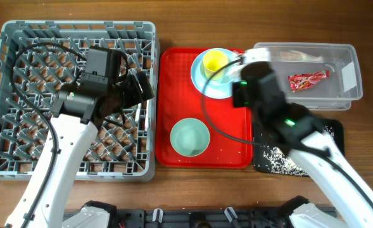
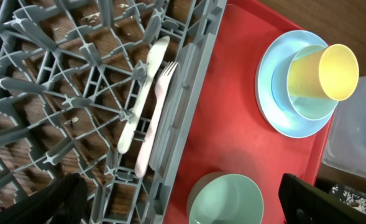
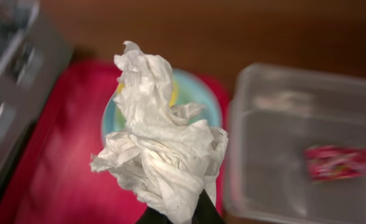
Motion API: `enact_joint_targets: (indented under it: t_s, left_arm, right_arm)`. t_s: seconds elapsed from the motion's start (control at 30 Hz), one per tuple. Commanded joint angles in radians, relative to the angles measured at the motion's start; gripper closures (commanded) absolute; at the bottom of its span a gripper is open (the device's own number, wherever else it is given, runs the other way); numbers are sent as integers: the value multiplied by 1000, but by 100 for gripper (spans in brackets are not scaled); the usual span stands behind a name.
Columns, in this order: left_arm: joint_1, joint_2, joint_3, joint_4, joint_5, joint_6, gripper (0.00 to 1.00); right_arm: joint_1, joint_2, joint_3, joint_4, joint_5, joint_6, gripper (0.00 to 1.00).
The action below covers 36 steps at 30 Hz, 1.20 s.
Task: Sort waste into correct bins and load items into the dishwasher rack
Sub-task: 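Grasp the white tissue with the right gripper and carry it to the clear bin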
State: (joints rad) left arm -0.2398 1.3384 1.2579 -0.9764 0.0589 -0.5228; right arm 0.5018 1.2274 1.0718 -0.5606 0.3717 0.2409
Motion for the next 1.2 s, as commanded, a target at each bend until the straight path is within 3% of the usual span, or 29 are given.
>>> enact_joint_targets:
  t_s: [0.0,0.17,0.23,0.5,0.53,0.57,0.6,0.67,0.77,0.93,1.0,1.07,1.1,1.17]
  left_arm:
    - [4,-7,6,2,11,-13,0]
    - [4,-7,6,2,11,-13,0]
    - [4,-7,6,2,11,-13,0]
    - [4,-7,6,2,11,-13,0]
    - [4,-7,6,2,11,-13,0]
    - [4,-7,6,2,11,-13,0]
    - [4,-7,6,2,11,-13,0]
    - [4,-7,6,2,11,-13,0]
    - [4,-7,6,2,11,-13,0]
    - [4,-7,6,2,11,-13,0]
    - [4,-7,6,2,11,-13,0]
    - [4,-7,6,2,11,-13,0]
    - [4,-7,6,2,11,-13,0]
    - [4,-7,6,2,11,-13,0]
  right_arm:
    - [-93,-29,0,-15,222,5,96]
    - [-253,40,-45,18,211,95,95]
    - [-310,95,-73,79,164,132,86]
    - [-392,294,-84,161,1,92,78]
    - [-392,302,-84,161,-5,91,71]
    - [-392,307,-84,161,-4,92,57]
    - [-392,309,-84,160,-4,91,37]
    - [-392,307,-83,161,-3,89,19]
    - [-392,295,-76,157,-5,67,12]
    - [-391,205,-10,55,-156,45,12]
    - [-388,135,5,36,-328,3,18]
    - [-382,63,5,37,-507,-39,37]
    - [-378,36,5,36,-564,-39,58]
    - [-361,-2,4,32,-630,-27,82]
